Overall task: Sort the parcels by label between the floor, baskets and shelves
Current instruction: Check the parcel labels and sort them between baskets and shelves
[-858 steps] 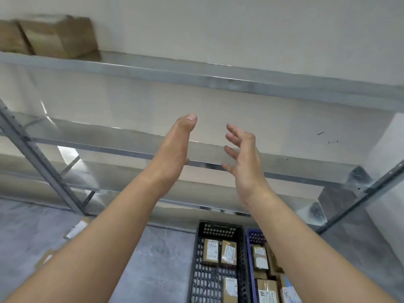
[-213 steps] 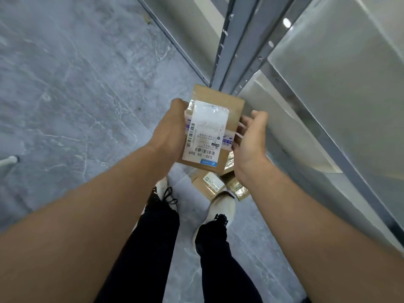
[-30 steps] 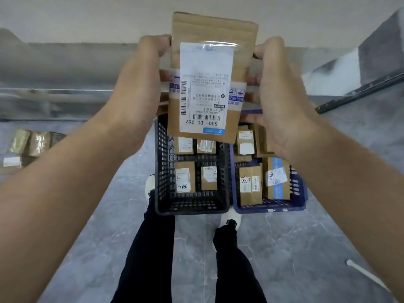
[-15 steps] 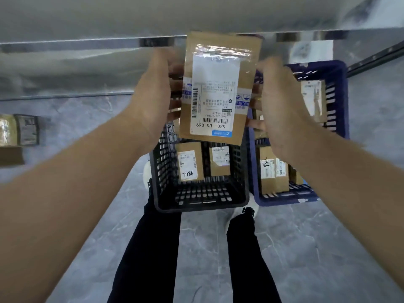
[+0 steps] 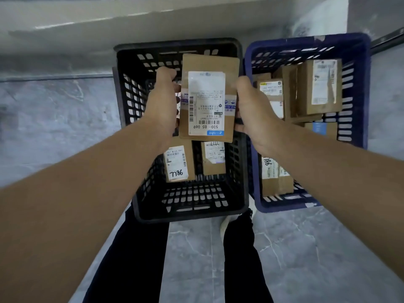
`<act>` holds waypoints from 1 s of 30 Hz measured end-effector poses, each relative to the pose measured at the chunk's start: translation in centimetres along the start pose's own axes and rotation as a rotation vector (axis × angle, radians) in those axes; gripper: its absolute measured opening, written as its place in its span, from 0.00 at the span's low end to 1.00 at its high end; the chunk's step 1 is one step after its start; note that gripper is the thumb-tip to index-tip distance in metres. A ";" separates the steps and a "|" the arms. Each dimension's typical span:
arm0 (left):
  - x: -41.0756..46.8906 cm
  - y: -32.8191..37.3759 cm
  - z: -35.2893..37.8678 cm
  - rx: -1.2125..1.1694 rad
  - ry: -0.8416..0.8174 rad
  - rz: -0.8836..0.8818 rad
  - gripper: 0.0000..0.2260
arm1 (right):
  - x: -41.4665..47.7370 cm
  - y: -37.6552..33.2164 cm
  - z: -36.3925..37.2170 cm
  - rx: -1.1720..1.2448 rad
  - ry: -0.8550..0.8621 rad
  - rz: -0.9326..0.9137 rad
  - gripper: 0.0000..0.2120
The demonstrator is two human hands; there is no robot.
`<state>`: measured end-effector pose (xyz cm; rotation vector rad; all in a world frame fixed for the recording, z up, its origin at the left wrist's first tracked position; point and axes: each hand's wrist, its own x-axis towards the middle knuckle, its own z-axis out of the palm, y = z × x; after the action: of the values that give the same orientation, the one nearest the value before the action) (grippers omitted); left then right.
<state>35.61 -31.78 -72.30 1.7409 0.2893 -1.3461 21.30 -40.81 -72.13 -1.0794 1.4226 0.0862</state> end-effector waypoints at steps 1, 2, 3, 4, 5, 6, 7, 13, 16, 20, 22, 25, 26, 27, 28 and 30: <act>0.8 -0.4 0.0 0.015 0.005 -0.006 0.22 | 0.9 0.5 0.3 0.003 -0.012 0.019 0.19; 1.5 -0.7 0.0 0.027 0.010 -0.017 0.22 | 1.6 1.0 0.6 0.001 -0.027 0.032 0.20; 2.1 -1.0 0.1 0.025 0.010 -0.028 0.23 | 2.4 1.4 0.9 0.000 -0.033 0.042 0.20; 2.7 -1.3 0.2 0.032 0.011 -0.042 0.23 | 3.0 1.8 1.2 0.001 -0.035 0.049 0.20; 3.3 -1.6 0.4 0.042 0.014 -0.050 0.23 | 3.6 2.1 1.6 -0.003 -0.025 0.052 0.22; 3.8 -1.9 0.5 0.047 0.020 -0.056 0.23 | 4.1 2.3 1.9 -0.014 -0.014 0.053 0.25; 4.5 -2.1 0.6 0.051 0.025 -0.058 0.25 | 4.8 2.7 2.2 -0.025 -0.013 0.050 0.28; 7.7 -3.3 1.6 0.064 0.106 -0.090 0.22 | 8.4 3.4 4.0 -0.089 0.010 0.065 0.29; 8.7 -4.0 2.3 0.117 0.076 -0.078 0.19 | 9.6 3.7 4.4 -0.102 0.016 0.109 0.28; 10.2 -4.9 2.7 0.065 0.074 -0.065 0.19 | 11.0 4.0 4.3 -0.146 0.019 0.088 0.27; 10.6 -5.3 2.6 0.053 0.072 -0.042 0.19 | 11.1 4.1 4.8 -0.161 0.019 0.074 0.31; 10.2 -5.4 2.6 0.036 0.043 -0.039 0.19 | 10.9 4.1 5.1 -0.171 0.028 0.072 0.45; 10.1 -5.4 2.5 0.038 0.028 -0.038 0.20 | 10.8 4.0 5.1 -0.165 0.033 0.067 0.46; 9.9 -5.3 2.5 0.034 0.013 -0.034 0.20 | 10.8 3.8 5.0 -0.164 0.040 0.059 0.47; 9.5 -5.2 2.5 0.050 -0.001 -0.029 0.19 | 10.5 3.5 5.0 -0.166 0.045 0.048 0.46; 8.2 -4.8 2.7 0.107 -0.005 -0.031 0.16 | 9.8 2.8 4.9 -0.162 0.059 0.026 0.45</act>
<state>33.87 -33.64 -81.81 1.8281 0.2461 -1.4104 25.39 -41.39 -82.70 -1.2043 1.5025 0.1926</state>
